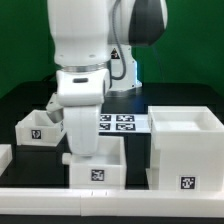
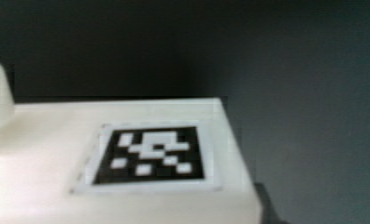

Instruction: Assemble drawer

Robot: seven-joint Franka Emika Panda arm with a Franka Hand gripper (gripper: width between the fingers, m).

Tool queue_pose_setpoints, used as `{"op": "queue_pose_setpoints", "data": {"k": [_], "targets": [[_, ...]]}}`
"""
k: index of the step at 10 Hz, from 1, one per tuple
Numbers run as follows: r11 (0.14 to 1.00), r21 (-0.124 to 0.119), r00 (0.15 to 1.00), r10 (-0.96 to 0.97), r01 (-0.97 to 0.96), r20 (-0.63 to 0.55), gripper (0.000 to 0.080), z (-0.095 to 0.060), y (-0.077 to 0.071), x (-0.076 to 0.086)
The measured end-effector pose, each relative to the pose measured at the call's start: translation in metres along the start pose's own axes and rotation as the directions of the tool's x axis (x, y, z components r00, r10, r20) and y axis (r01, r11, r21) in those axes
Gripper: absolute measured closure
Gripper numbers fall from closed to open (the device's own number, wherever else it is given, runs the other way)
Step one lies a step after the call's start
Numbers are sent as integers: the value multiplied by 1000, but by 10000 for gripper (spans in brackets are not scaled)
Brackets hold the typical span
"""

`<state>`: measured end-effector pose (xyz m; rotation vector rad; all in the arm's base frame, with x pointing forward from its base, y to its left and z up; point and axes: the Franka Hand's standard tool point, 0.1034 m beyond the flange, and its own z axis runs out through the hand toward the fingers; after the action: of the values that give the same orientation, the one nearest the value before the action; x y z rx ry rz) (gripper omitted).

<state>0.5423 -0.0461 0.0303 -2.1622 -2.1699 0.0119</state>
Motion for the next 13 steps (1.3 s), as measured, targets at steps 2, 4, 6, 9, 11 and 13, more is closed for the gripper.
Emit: {"op": "queue_pose_setpoints", "data": {"k": [2,4,6,9,11,13], "targets": [[1000,-7,1000,-6,6,-10,761,1,2,15],[1000,-2,1000,-7,7,-14,761,4,1,19],[1000,-5,1000,10,-10,-21,761,7,7,27],[1000,-14,999,16,-17,-30,761,8,12,38],[1000,-7,999,24,-24,-31,761,11,10,38],[1000,-4,999,29,-29,-32,761,17,8,38]]}}
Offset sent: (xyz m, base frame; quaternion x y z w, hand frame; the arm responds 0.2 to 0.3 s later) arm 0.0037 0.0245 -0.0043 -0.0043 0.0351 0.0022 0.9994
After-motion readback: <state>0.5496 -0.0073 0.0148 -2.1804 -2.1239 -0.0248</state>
